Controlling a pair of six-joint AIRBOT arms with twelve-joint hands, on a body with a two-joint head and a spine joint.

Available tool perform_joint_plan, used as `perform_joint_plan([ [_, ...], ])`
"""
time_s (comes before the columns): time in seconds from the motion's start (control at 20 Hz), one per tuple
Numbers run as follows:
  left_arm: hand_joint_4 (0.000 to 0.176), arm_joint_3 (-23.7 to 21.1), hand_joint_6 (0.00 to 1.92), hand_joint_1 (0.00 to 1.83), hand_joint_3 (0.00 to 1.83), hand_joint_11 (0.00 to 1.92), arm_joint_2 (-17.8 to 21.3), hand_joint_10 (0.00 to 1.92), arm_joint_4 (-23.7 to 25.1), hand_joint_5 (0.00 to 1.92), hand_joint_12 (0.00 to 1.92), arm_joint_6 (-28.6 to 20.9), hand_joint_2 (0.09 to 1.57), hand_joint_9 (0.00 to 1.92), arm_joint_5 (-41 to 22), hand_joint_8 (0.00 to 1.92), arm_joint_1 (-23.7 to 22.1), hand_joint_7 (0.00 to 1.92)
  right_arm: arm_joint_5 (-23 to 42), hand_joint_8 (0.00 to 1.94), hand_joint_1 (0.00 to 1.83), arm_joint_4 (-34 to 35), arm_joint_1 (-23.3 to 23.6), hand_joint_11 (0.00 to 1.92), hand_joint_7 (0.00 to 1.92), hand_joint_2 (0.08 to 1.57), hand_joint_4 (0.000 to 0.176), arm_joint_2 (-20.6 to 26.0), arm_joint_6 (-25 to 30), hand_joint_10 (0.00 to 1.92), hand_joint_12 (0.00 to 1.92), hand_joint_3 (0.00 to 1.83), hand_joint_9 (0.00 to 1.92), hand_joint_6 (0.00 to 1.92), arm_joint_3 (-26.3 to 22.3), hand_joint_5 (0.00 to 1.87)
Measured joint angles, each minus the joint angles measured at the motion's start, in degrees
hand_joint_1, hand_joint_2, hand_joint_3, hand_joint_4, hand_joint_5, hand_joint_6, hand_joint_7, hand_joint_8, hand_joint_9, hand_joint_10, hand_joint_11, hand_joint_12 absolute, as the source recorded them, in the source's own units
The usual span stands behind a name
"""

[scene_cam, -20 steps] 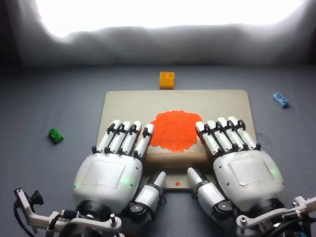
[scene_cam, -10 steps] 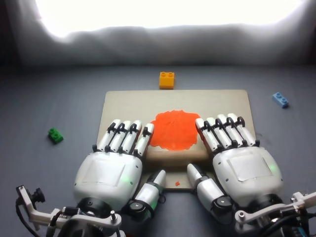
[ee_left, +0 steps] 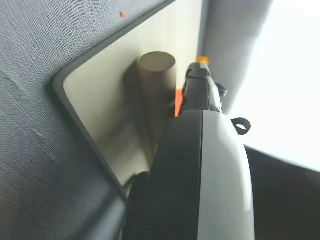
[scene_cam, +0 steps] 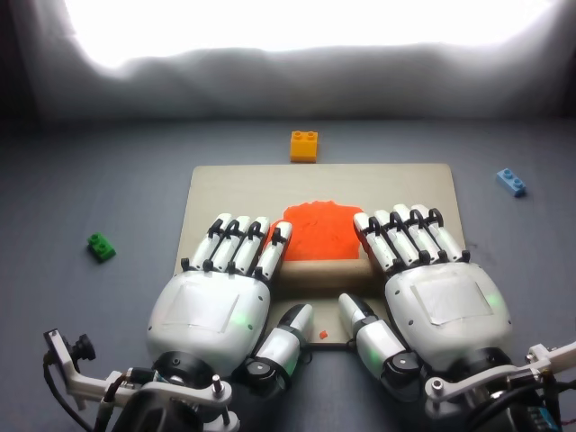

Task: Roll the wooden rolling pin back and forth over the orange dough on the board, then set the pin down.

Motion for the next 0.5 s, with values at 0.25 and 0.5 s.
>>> perform_joint_plan([
  [0.25,0.0,1.16,0.0,0.0,0.01,0.0,-0.28,0.0,0.09,0.0,0.0,-0.87,1.53,0.0,0.83,0.0,-0.48,0.0,-0.46,0.0,0.0,0.13,0.35,0.0,0.09,1.57,0.0,-0.02,0.33,0.0,0.14,0.03,0.05,0.0,0.68,0.08],
  [0.5,0.0,2.19,0.0,0.0,0.01,0.0,-0.37,0.0,-0.07,0.01,0.0,-1.31,1.54,0.0,2.03,0.0,-1.14,0.0,-1.16,0.0,0.0,0.07,0.66,0.0,0.07,1.57,0.0,-0.07,0.79,0.0,0.06,0.05,0.02,0.0,1.57,0.07],
])
